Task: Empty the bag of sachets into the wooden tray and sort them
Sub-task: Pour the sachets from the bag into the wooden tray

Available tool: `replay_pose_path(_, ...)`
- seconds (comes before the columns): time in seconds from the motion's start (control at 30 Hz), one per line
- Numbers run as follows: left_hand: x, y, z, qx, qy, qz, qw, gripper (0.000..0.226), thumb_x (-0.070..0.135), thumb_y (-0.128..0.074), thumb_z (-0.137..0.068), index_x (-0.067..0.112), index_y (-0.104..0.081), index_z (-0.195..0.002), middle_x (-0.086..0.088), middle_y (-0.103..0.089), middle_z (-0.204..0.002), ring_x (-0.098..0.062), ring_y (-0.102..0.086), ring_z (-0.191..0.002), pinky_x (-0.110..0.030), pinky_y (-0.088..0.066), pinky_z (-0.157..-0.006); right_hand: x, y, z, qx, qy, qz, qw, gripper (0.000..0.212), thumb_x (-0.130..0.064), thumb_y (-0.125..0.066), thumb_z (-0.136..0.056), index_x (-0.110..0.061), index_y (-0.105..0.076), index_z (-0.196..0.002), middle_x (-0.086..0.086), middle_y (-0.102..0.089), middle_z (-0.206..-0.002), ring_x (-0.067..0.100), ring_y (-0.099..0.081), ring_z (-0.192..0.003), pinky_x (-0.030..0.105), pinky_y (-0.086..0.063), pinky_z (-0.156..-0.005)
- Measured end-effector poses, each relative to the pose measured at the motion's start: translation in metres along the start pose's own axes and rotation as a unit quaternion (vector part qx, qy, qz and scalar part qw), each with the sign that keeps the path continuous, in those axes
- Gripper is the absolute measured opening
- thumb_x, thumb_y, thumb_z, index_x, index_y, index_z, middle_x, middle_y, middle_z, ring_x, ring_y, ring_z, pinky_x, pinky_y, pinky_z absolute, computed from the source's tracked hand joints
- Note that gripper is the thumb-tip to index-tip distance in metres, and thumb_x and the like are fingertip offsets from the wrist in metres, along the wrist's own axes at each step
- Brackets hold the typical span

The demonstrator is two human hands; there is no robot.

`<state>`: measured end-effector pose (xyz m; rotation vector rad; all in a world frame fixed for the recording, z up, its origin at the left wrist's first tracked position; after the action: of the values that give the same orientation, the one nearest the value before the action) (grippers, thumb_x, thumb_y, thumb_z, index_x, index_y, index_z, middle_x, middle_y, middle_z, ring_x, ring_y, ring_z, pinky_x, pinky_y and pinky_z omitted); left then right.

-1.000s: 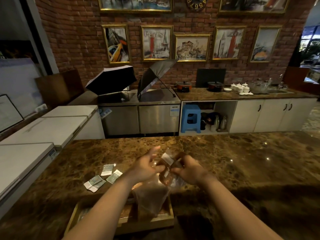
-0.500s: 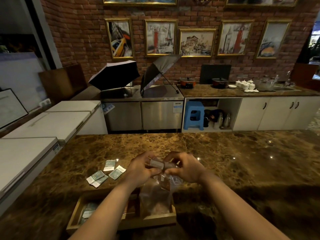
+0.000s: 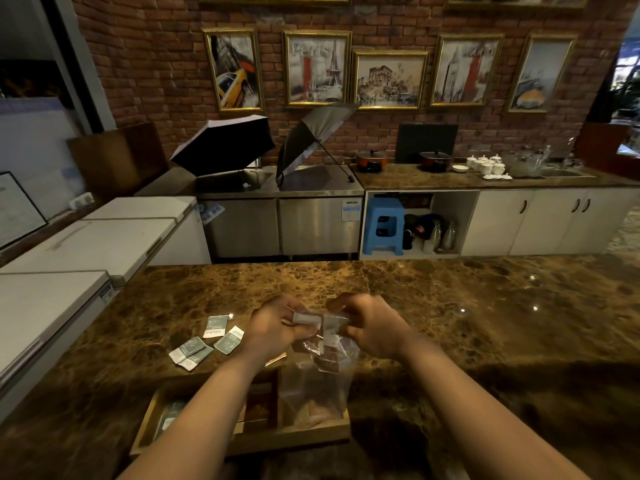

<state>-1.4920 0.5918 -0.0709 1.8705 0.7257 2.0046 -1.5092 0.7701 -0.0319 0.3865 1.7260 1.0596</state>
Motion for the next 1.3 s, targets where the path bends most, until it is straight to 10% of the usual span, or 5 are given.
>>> replay_pose_path(0.27, -0.008, 0.009, -0.001, 0.010, 0.022, -0.009, 1.000, 0.031, 0.006, -0.080, -0.078, 0.031, -0.065, -0.088, 0.011, -0.077, -0.076, -0.009, -0.071, -0.085, -0.036, -0.059, -0.086, -0.021, -0.001, 0.003, -0.001, 0.042, 0.018, 0.999, 0.040, -0.008, -0.066, -0.088, -0.015, -0.064, -0.128, 0.003, -0.070, -0.121, 0.015, -0.065, -0.111, 0.028, -0.055, -0.096)
replay_pose_path(0.4, -0.011, 0.008, 0.001, 0.013, 0.016, -0.024, 0.999, 0.029, 0.004, -0.079, -0.078, 0.030, -0.066, -0.082, 0.008, -0.078, -0.078, -0.013, -0.071, -0.085, -0.033, -0.058, -0.081, -0.022, -0.004, 0.004, -0.008, 0.044, 0.031, 0.998, 0.040, -0.010, -0.064, -0.092, -0.016, -0.061, -0.131, 0.001, -0.066, -0.126, 0.006, -0.056, -0.109, 0.008, -0.044, -0.086)
replay_pose_path(0.63, -0.003, 0.012, 0.001, 0.030, -0.039, 0.012, 0.999, 0.039, 0.009, -0.081, -0.080, 0.031, -0.061, -0.105, 0.011, -0.072, -0.092, -0.012, -0.070, -0.089, -0.039, -0.059, -0.083, -0.020, 0.006, -0.001, 0.011, 0.032, 0.000, 0.999, 0.039, -0.006, -0.060, -0.091, -0.021, -0.062, -0.126, -0.004, -0.066, -0.121, 0.010, -0.061, -0.109, 0.024, -0.055, -0.095)
replay_pose_path(0.77, 0.000, 0.008, 0.002, -0.011, -0.055, 0.028, 0.998, 0.061, 0.012, -0.085, -0.077, 0.040, -0.051, -0.120, 0.008, -0.068, -0.109, -0.012, -0.069, -0.100, -0.037, -0.059, -0.086, -0.016, 0.017, -0.004, 0.034, 0.032, -0.001, 0.999, 0.044, -0.008, -0.057, -0.084, -0.031, -0.062, -0.121, -0.002, -0.067, -0.120, 0.020, -0.060, -0.116, 0.043, -0.054, -0.101)
replay_pose_path(1.3, 0.015, 0.009, 0.011, -0.033, -0.093, 0.068, 0.993, 0.061, 0.033, -0.078, -0.085, 0.045, -0.046, -0.135, 0.017, -0.059, -0.119, -0.001, -0.061, -0.102, -0.011, -0.050, -0.070, -0.007, 0.044, -0.008, 0.041, -0.012, -0.175, 0.984, 0.039, 0.008, -0.058, -0.090, -0.017, -0.065, -0.118, 0.003, -0.071, -0.109, 0.017, -0.072, -0.101, 0.042, -0.063, -0.086)
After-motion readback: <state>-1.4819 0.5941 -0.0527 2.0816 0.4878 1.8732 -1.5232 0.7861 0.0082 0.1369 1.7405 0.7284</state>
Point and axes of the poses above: each hand's wrist, its own z-axis away from the middle knuckle, its own y-axis out of the back of the hand, x = y × z, the point moved 9 cm from there along -z, towards the middle knuckle
